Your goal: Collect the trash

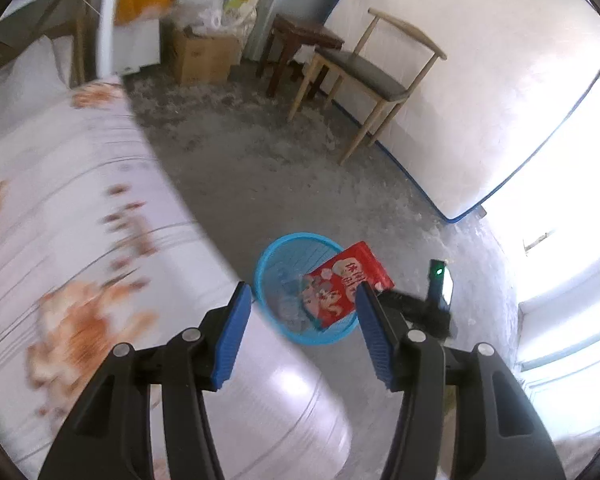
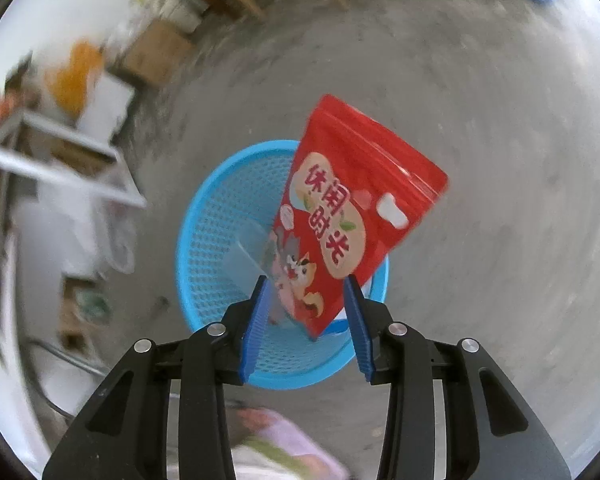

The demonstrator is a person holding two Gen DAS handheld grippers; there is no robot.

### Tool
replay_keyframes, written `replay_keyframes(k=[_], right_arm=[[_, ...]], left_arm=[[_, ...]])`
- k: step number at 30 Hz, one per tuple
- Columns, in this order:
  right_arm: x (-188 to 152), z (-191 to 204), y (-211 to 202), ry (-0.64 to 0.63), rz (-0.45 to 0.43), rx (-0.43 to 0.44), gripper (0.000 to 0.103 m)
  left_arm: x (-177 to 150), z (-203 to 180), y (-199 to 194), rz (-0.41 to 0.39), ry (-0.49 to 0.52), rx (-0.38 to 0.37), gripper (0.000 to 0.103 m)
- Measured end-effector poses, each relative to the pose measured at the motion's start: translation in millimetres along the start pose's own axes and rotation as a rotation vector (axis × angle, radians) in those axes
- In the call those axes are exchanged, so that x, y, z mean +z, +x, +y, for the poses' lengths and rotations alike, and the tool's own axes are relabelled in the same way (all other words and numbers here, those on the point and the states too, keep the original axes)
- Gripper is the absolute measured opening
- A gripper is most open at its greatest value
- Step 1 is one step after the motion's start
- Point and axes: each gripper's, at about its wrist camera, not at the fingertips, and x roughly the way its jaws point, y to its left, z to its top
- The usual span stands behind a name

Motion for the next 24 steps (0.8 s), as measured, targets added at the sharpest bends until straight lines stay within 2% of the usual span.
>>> replay_keyframes(k=[4, 6, 10, 13, 15, 16, 18, 19, 21, 23, 24], right_arm=[[2.5, -23.2, -9.8, 0.088, -0.038, 0.006, 0.041], [9.7, -31.6, -11.6, 0.123, -0.05, -0.001, 0.052], [20.9, -38.0, -10.4, 0.172, -0.064, 0.001, 0.06], [27.5, -41.3, -5.1, 0.201, -0.052, -0.002, 0.061], [30.1, -36.3, -0.5, 0.191, -0.049, -0.028, 0.061], [28.3, -35.1, -0.2, 0.185, -0.047, -0.037, 0.061], [28.2, -28.8, 6.6, 0.183, -0.037, -0.042, 0.061], [28.2, -26.5, 10.2, 0.188, -0.03, -0.035, 0.061], [28.6, -25.1, 15.6, 0.205, -0.021, -0.035, 0.061], [28.0, -22.0, 22.4, 0.211, -0.018, -0.048, 0.061], [29.3, -20.4, 23.1, 0.215, -0.019, -0.051, 0.061]], left_arm=[[-34.9, 32.2, -44.7, -0.035, -0.016, 0.052, 0.056], [-55.7, 50.5, -66.6, -0.051, -0.039, 0.093, 0.057], [-82.1, 79.3, -110.5, -0.108, -0.09, 0.166, 0.057], [-76.6, 110.8, -154.6, -0.19, -0.091, 0.252, 0.057], [-55.7, 144.1, -192.7, -0.303, -0.076, 0.367, 0.059], [-43.4, 166.0, -205.9, -0.331, -0.08, 0.409, 0.061], [-9.3, 237.4, -225.4, -0.378, -0.14, 0.49, 0.062], [0.8, 263.3, -227.0, -0.384, -0.157, 0.503, 0.065], [25.3, 341.3, -218.3, -0.331, -0.216, 0.53, 0.066], [34.7, 407.3, -199.7, -0.261, -0.286, 0.586, 0.066], [31.8, 434.6, -192.8, -0.229, -0.331, 0.568, 0.066]])
